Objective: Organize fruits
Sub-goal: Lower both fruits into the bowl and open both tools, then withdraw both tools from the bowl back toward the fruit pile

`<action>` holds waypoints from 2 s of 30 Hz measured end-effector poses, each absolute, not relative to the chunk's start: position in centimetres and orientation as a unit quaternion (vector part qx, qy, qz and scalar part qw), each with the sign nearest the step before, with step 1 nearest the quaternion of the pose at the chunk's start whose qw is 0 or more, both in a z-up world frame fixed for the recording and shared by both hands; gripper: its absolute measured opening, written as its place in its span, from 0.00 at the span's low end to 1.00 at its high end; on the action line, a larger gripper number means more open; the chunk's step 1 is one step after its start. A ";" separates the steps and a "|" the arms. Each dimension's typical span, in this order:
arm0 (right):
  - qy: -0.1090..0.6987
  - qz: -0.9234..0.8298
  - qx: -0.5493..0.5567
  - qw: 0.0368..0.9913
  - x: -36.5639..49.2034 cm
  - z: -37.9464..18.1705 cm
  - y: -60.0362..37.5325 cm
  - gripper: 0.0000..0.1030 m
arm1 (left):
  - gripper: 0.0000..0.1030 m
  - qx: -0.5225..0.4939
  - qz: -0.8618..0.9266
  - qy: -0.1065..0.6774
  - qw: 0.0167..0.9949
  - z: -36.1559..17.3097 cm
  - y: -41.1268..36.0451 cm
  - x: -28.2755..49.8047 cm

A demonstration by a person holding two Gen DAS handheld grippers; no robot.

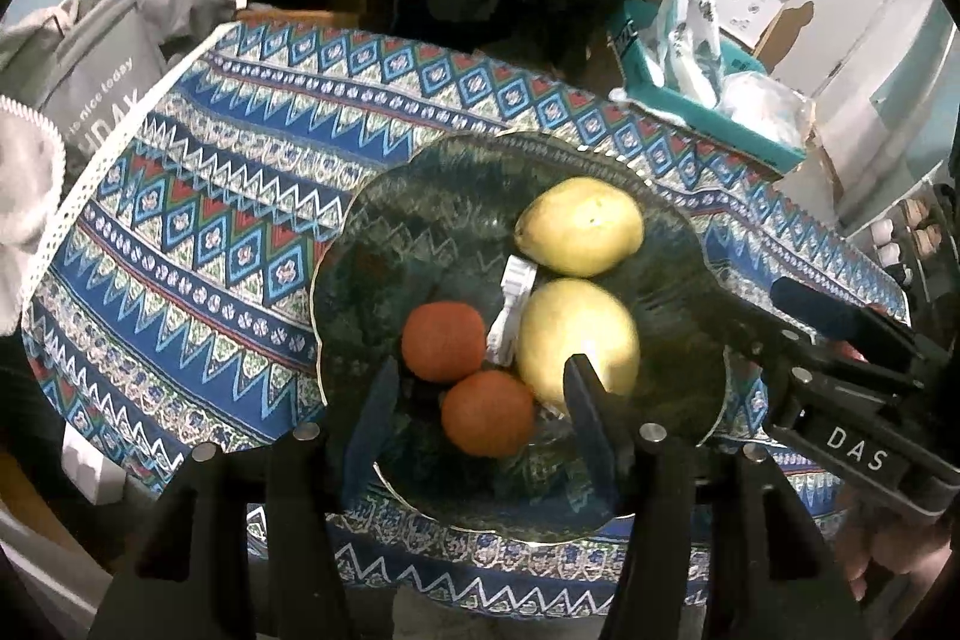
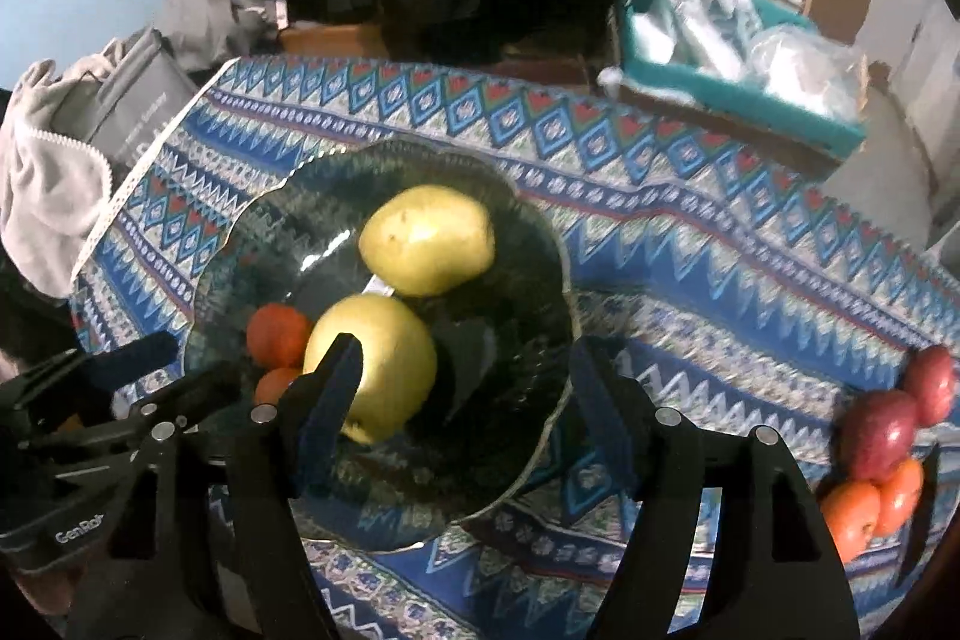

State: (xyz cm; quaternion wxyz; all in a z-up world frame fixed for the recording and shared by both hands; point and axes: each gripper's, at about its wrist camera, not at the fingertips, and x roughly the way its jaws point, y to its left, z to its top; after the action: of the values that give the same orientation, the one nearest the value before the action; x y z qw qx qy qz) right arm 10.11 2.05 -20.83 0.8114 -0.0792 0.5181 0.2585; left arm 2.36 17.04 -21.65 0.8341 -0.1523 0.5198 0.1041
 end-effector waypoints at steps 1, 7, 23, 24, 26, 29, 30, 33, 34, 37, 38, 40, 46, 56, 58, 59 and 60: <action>0.513 0.255 -0.083 0.815 10.0 -20.4 2.0 0.70 | 0.60 -0.149 0.104 0.515 0.838 -21.2 16.9 2.3; 0.475 0.242 -0.093 0.841 9.6 -17.0 1.3 0.70 | 0.61 -0.134 0.099 0.491 0.855 -19.1 16.0 2.3; 0.410 0.210 -0.076 0.884 8.2 -10.7 -2.6 0.71 | 0.65 -0.108 0.083 0.421 0.897 -13.0 13.5 1.6; 0.407 0.208 -0.074 0.886 8.0 -10.4 -2.9 0.71 | 0.65 -0.109 0.081 0.417 0.899 -12.7 13.4 1.6; 0.399 0.204 -0.072 0.891 7.8 -9.7 -3.8 0.72 | 0.65 -0.108 0.079 0.412 0.901 -12.3 13.1 1.6; 0.388 0.195 -0.072 0.898 7.5 -8.8 -4.9 0.74 | 0.65 -0.106 0.073 0.404 0.905 -11.6 12.6 1.5; 0.385 0.192 -0.072 0.900 7.5 -8.6 -5.1 0.75 | 0.65 -0.106 0.071 0.401 0.907 -11.4 12.4 1.5; 0.371 0.183 -0.074 0.907 7.1 -7.8 -6.2 0.76 | 0.66 -0.105 0.064 0.395 0.910 -10.7 11.7 1.6; 0.368 0.180 -0.075 0.909 7.0 -7.6 -6.5 0.76 | 0.66 -0.105 0.061 0.393 0.911 -10.6 11.5 1.6; 0.360 0.174 -0.073 0.914 6.7 -7.0 -7.5 0.76 | 0.67 -0.104 0.053 0.385 0.915 -9.9 10.6 1.6; 0.358 0.172 -0.070 0.915 6.6 -6.9 -7.9 0.77 | 0.68 -0.104 0.049 0.383 0.917 -9.7 10.4 1.6; 0.353 0.169 -0.065 0.918 6.4 -6.6 -8.7 0.78 | 0.71 -0.103 0.043 0.376 0.920 -9.2 9.9 1.5; 0.337 0.156 -0.045 0.927 5.8 -5.5 -11.6 0.79 | 0.75 -0.095 0.022 0.357 0.929 -7.6 7.9 1.5; 0.320 0.116 -0.032 0.940 4.8 -4.8 -16.7 0.84 | 0.79 -0.080 -0.015 0.344 0.935 -6.3 4.1 1.9; 0.320 0.107 -0.032 0.941 4.7 -4.8 -17.8 0.84 | 0.79 -0.075 -0.022 0.344 0.936 -6.2 3.2 2.0; 0.319 0.101 -0.030 0.942 4.7 -4.9 -18.5 0.84 | 0.79 -0.073 -0.025 0.345 0.935 -6.2 2.7 2.1; 0.320 0.097 -0.028 0.942 4.7 -4.9 -19.0 0.84 | 0.79 -0.071 -0.028 0.346 0.935 -6.2 2.3 2.2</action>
State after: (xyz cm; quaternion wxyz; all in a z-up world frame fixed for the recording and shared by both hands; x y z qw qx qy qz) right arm 4.66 -18.97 -4.91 0.9421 -0.0279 0.3195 0.0974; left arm 2.25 2.28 -6.22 0.9352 -0.0708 0.3458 -0.0280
